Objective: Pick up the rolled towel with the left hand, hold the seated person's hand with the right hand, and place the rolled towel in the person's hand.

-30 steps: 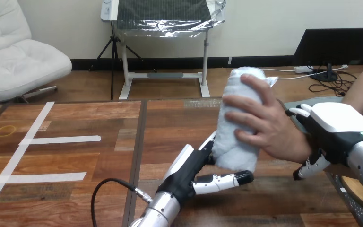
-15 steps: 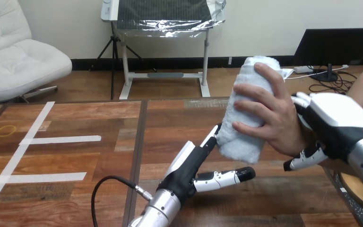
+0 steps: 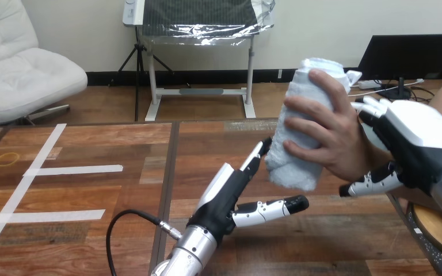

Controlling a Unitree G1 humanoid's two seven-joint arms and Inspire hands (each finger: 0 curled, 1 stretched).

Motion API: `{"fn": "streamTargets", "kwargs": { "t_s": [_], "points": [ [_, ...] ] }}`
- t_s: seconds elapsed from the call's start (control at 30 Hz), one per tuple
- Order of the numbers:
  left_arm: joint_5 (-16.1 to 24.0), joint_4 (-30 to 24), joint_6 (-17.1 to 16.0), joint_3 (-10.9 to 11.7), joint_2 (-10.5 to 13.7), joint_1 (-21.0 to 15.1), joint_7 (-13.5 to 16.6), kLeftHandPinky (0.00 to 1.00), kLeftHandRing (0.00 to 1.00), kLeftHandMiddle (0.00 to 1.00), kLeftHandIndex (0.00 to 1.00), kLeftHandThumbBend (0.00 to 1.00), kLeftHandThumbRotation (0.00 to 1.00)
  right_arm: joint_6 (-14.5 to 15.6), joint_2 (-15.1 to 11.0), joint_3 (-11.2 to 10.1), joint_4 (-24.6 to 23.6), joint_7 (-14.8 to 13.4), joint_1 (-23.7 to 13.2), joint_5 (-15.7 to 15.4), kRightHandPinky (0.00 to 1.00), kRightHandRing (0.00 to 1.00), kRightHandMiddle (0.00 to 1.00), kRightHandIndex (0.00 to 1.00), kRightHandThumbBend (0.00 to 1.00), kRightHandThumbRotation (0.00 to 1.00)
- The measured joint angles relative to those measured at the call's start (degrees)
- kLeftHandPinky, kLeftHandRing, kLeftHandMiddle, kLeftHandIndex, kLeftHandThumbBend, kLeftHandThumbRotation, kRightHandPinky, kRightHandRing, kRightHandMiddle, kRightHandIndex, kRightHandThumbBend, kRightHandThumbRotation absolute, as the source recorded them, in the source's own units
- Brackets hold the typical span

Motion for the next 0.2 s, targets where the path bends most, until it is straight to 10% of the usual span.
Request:
{"fn": "streamTargets", "kwargs": {
  "t_s": [0.2],
  "points": [
    [0.00, -1.90, 0.00, 0.07, 0.03, 1.43, 0.73, 1.00, 1.00, 1.00, 1.00, 0.85, 0.57, 1.80, 2.71, -0.98, -4.15, -0.03, 1.82, 0.33, 0.92, 1.00, 0.99, 0.91, 0.72, 0.00]
  ]
}}
